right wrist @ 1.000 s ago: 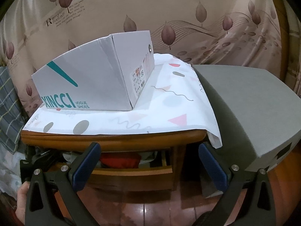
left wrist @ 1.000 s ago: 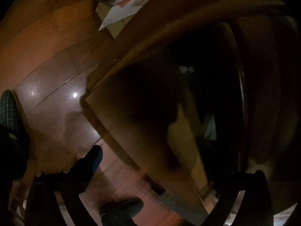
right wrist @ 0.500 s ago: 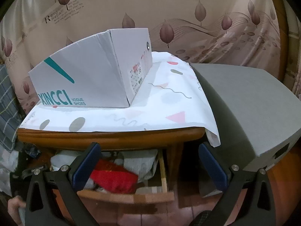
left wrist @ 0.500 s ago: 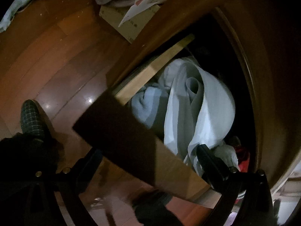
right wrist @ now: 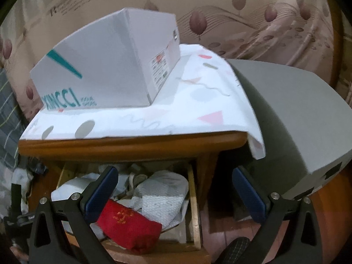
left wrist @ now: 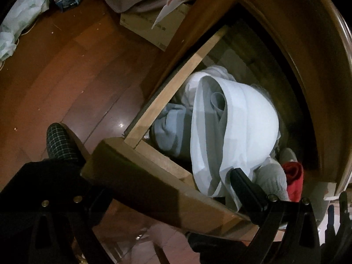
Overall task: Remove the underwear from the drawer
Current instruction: 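Grasp the drawer front with the left tool and pull it open, then grasp the grey sock with the left tool while the right tool grasps the red sock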
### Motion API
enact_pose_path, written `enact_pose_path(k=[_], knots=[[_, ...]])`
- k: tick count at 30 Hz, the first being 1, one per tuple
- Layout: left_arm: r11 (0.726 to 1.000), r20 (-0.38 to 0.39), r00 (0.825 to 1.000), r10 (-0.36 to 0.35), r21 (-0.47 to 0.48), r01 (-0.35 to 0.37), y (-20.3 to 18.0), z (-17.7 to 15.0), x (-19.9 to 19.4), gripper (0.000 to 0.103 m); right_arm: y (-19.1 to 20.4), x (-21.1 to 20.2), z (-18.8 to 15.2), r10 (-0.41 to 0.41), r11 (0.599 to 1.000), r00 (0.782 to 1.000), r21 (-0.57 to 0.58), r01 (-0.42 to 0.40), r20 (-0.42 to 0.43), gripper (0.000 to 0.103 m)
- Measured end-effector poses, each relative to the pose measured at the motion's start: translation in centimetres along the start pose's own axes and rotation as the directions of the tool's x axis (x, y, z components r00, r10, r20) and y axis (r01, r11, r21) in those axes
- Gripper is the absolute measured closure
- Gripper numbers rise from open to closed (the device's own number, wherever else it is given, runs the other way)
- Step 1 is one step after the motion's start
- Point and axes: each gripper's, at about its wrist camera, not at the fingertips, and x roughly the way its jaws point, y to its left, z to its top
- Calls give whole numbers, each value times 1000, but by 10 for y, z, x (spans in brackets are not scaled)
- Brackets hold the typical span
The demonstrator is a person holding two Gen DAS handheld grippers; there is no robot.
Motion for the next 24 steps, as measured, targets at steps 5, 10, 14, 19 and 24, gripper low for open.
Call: enact_pose_path(k=[5, 10, 14, 19, 24], knots=[[1000, -4, 1000, 13, 17, -12, -9, 4, -4, 0, 13, 14, -7, 60, 997, 994, -47, -65, -89, 0], [997, 8, 999, 50, 58, -50, -19, 9, -7, 0, 22, 26, -13, 104, 991, 980, -67, -117, -171, 0], [994, -2, 998, 69, 84, -68, -20, 7, -8, 0, 22, 35, -18, 140, 987, 963, -40, -153, -231, 0], [991, -3, 994, 106, 87, -105, -22, 14, -2, 0, 24, 45, -19, 170, 983, 941, -23, -184, -292, 0], [990, 19, 996, 93, 101, -94, -22, 15, -2, 0, 36, 48, -24, 192, 972, 923, -63, -225, -335, 0]])
